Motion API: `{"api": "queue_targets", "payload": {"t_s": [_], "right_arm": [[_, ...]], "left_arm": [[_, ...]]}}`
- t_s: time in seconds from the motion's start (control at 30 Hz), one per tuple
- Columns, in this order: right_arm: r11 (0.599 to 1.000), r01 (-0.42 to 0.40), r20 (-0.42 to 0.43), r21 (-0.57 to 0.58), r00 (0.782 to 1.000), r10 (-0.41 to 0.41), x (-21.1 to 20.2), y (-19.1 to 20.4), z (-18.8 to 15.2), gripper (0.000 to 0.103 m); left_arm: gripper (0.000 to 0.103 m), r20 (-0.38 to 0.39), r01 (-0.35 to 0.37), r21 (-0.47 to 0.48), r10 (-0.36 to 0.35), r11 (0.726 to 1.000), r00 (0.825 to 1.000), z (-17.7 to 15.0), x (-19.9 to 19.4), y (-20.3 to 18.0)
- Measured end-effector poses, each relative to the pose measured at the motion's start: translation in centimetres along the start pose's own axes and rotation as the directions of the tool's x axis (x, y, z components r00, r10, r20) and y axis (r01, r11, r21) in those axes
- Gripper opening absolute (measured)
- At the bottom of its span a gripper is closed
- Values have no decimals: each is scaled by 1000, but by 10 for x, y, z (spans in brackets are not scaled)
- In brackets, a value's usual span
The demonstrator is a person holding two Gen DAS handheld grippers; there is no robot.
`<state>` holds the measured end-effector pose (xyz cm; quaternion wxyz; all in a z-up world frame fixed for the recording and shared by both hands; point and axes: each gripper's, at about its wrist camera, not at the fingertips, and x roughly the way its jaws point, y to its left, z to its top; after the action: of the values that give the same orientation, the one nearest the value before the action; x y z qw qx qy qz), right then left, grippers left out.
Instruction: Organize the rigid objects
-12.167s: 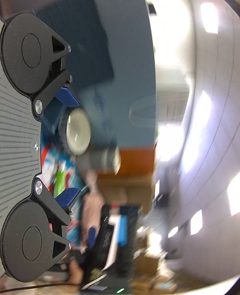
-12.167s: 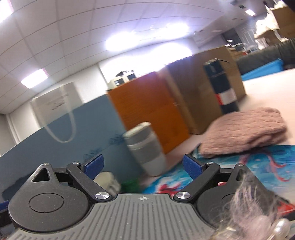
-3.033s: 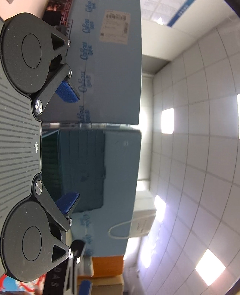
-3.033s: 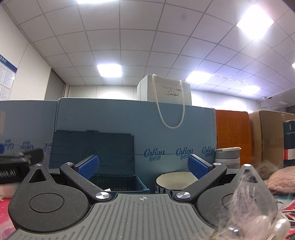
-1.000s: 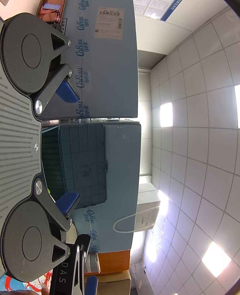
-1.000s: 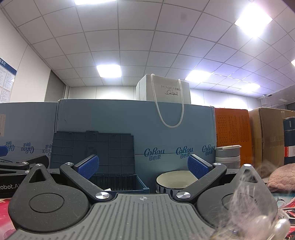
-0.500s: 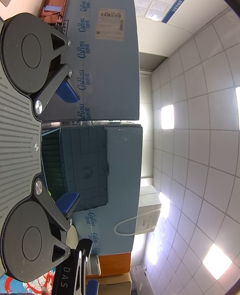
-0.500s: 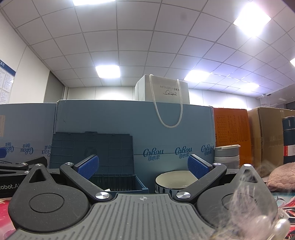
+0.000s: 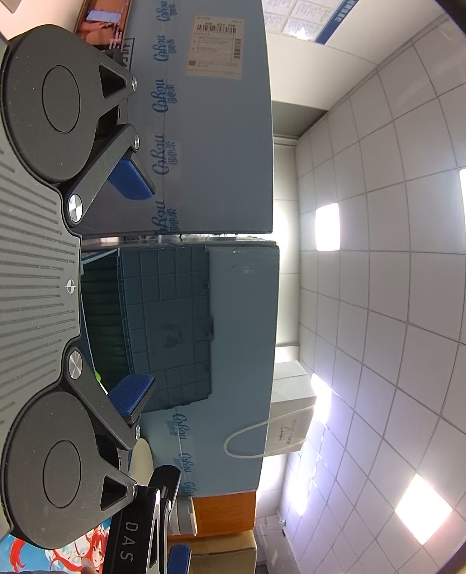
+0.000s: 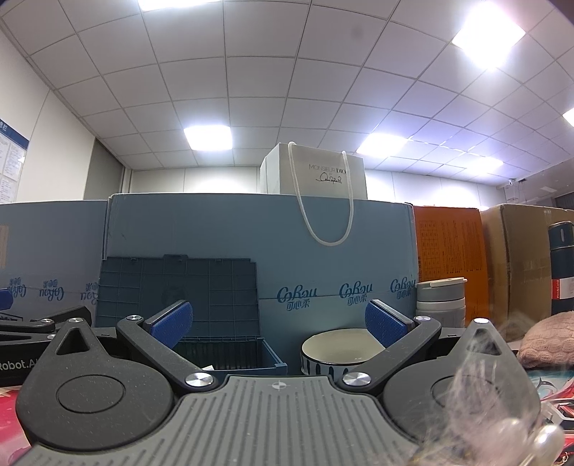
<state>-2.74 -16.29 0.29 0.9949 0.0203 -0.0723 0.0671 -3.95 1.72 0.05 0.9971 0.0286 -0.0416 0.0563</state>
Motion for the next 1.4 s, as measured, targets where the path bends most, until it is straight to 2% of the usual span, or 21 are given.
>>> {"api": "queue_targets", "payload": {"t_s": [1.4], "right_arm": [[1000,-6,-14,3,1000,6,3,0,-1,103]], "left_arm": [[103,-3,-4,1,4,1000,1000,0,-1,0]]}}
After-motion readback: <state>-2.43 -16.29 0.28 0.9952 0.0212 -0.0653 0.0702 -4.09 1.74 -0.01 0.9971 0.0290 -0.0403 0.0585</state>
